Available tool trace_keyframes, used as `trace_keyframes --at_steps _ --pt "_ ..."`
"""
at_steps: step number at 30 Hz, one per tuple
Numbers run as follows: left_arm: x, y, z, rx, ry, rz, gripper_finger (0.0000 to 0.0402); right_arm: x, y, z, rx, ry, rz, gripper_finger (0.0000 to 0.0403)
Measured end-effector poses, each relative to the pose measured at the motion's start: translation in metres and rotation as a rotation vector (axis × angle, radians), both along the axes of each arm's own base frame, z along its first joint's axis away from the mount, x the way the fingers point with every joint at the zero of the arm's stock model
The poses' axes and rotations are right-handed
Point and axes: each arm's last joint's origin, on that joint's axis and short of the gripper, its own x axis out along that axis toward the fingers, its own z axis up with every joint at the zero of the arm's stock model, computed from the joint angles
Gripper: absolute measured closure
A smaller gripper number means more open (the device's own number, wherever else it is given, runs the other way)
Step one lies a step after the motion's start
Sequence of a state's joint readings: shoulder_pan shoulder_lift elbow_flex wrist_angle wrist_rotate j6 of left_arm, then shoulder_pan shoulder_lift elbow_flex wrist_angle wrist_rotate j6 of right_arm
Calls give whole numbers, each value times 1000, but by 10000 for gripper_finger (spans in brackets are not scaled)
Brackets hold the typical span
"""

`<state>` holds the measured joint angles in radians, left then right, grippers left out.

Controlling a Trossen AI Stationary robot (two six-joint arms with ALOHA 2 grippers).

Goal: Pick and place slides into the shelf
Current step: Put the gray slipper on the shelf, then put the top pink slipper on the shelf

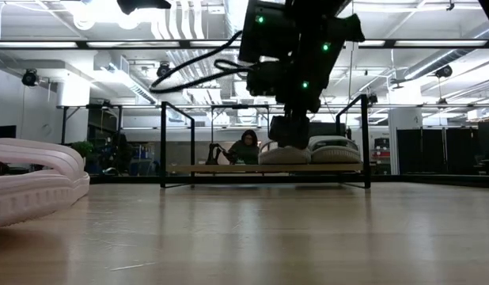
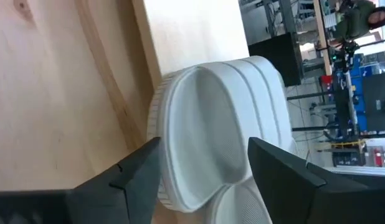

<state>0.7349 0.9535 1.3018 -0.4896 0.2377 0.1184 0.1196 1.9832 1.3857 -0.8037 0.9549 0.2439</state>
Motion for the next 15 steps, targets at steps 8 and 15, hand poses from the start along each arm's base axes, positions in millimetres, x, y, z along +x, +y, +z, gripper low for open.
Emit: trace_keyframes --at_steps 8,15 --pt "0 -1 0 -4 -3 -20 240 -8 3 27 110 -92 -3 164" --pt "0 -1 0 -4 -3 -21 240 -6 14 52 376 -247 94 165"
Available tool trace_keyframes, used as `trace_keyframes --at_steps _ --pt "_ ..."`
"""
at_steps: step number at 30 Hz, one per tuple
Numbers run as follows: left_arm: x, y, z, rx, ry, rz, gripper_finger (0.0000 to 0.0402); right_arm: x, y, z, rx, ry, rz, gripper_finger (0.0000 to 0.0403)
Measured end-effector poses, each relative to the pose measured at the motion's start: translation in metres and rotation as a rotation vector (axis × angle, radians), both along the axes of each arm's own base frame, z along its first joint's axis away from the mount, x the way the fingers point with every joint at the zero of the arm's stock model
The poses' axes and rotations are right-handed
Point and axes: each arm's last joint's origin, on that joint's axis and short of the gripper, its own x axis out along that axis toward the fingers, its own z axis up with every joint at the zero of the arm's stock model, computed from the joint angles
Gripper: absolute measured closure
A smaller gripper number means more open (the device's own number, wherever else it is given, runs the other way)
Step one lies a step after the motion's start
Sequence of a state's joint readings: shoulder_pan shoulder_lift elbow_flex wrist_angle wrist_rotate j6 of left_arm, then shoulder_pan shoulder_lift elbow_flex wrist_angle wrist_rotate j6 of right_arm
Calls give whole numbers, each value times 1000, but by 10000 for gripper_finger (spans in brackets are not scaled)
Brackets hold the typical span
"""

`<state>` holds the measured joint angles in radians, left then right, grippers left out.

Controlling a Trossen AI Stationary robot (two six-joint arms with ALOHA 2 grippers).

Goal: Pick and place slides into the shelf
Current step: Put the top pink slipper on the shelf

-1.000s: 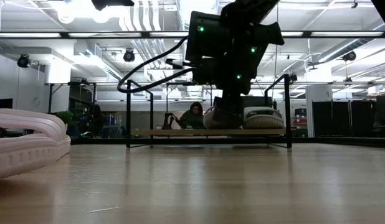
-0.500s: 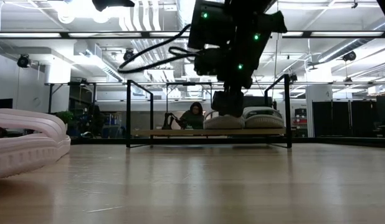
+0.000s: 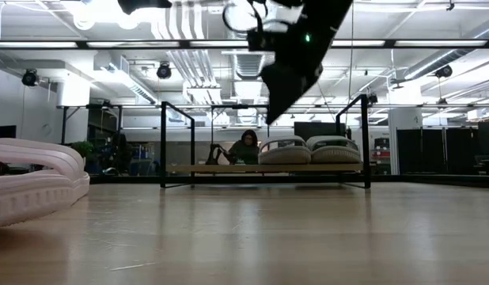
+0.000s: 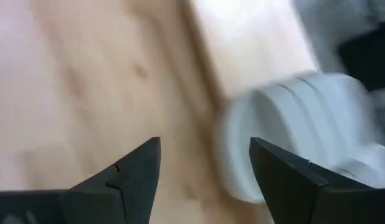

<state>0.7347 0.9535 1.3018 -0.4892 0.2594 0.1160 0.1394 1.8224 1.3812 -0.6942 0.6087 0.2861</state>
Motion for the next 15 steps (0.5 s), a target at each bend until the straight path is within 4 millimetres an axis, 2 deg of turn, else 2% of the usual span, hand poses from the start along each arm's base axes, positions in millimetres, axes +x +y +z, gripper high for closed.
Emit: trace_keyframes --at_steps 4,7,12,15 --pt "0 0 0 1 0 -1 240 4 9 21 110 -139 109 164" --pt "0 0 0 2 1 -1 240 7 14 43 276 -279 242 167" --pt "0 0 0 4 1 0 240 12 8 73 492 -518 367 179" --pt "0 0 0 3 1 0 240 16 1 90 540 -665 438 184"
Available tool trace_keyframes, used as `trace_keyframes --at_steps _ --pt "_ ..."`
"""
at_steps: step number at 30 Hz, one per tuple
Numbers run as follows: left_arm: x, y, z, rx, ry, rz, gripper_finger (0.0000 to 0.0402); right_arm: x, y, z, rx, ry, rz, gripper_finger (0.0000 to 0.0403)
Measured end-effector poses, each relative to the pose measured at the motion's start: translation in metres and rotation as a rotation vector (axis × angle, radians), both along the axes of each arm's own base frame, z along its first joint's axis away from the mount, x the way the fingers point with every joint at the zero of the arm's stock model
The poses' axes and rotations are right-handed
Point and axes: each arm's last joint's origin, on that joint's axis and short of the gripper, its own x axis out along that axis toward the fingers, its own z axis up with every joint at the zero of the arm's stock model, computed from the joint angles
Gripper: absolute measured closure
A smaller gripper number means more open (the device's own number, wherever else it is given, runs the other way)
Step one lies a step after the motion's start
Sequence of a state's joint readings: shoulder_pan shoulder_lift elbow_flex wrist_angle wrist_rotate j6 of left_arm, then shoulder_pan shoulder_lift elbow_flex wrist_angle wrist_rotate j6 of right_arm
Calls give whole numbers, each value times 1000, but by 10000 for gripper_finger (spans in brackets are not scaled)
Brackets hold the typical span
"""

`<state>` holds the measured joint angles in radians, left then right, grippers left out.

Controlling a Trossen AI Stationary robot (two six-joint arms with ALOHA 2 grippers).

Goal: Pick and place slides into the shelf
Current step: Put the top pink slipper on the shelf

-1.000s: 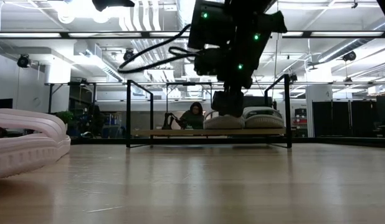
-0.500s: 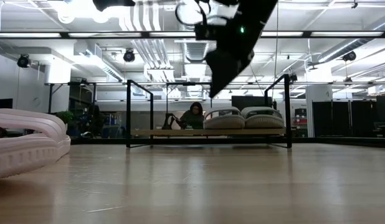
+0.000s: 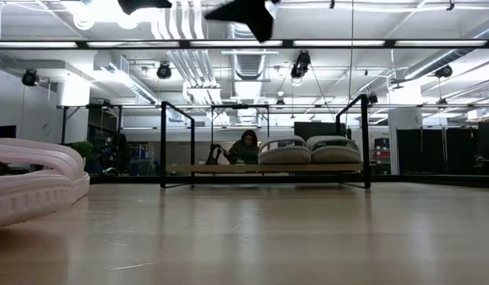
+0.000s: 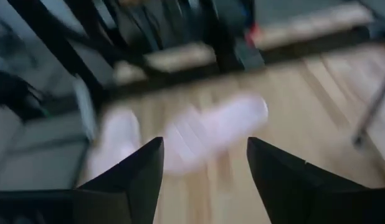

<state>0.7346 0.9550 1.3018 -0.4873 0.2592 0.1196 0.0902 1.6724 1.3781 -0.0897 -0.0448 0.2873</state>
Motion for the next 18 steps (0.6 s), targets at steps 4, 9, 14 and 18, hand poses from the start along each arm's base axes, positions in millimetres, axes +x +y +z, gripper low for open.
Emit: trace_keyframes --at_steps 4,9,14,18 --pt "0 0 0 0 0 1 240 5 -18 16 2 -163 5 184" --pt "0 0 0 0 -1 0 240 4 -48 29 30 -264 18 215" --pt "0 0 0 1 -1 1 240 -19 -53 60 -65 -359 14 315" --pt "0 0 0 -1 0 1 240 -47 -51 82 -133 -359 0 384"
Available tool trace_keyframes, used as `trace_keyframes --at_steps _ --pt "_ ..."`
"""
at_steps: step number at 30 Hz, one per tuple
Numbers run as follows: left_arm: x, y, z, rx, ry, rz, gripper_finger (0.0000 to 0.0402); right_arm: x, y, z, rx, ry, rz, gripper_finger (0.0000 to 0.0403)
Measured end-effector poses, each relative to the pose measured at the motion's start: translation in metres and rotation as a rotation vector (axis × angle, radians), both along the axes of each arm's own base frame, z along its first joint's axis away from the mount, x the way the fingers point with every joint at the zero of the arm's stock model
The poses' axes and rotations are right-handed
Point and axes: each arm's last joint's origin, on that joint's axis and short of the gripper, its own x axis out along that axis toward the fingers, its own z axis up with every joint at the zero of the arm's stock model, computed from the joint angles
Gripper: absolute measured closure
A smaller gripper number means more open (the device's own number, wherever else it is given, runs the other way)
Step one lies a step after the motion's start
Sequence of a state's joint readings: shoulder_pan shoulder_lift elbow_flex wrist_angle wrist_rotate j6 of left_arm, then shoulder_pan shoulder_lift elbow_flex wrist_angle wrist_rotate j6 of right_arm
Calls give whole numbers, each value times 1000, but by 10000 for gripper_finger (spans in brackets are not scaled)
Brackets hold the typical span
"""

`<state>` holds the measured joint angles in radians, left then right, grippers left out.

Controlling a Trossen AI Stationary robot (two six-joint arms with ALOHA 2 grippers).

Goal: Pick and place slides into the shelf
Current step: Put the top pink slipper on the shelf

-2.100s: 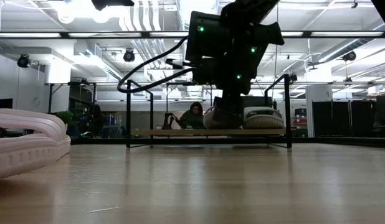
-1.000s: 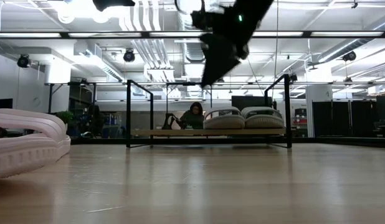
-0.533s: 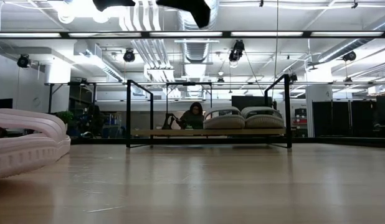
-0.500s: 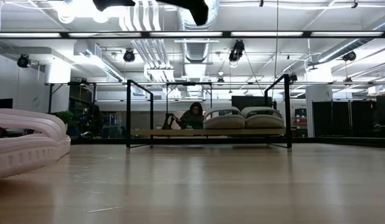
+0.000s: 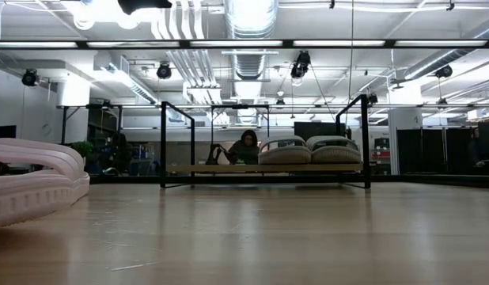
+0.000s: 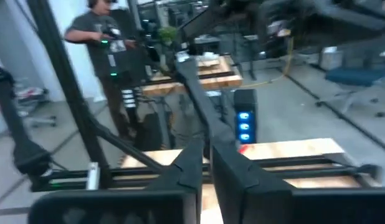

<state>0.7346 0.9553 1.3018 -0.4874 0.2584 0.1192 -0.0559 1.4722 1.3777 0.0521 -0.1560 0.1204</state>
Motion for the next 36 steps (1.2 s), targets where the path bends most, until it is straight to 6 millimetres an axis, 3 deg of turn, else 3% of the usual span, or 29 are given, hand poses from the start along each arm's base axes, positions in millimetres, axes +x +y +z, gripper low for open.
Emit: trace_keyframes --at_steps 7,13,17,26,36 --pt "2 2 0 1 -2 0 240 -52 6 24 -72 27 -31 394" --pt "2 2 0 -1 -1 1 240 -93 8 18 -113 -3 -32 395" --pt "2 2 0 -2 -1 1 240 -118 8 -2 -89 8 -34 395" --pt "2 2 0 -3 -2 0 240 -153 9 -64 -64 -83 -44 395" --pt "4 3 -1 -12 -1 -9 240 -185 9 -109 -21 -113 -60 395"
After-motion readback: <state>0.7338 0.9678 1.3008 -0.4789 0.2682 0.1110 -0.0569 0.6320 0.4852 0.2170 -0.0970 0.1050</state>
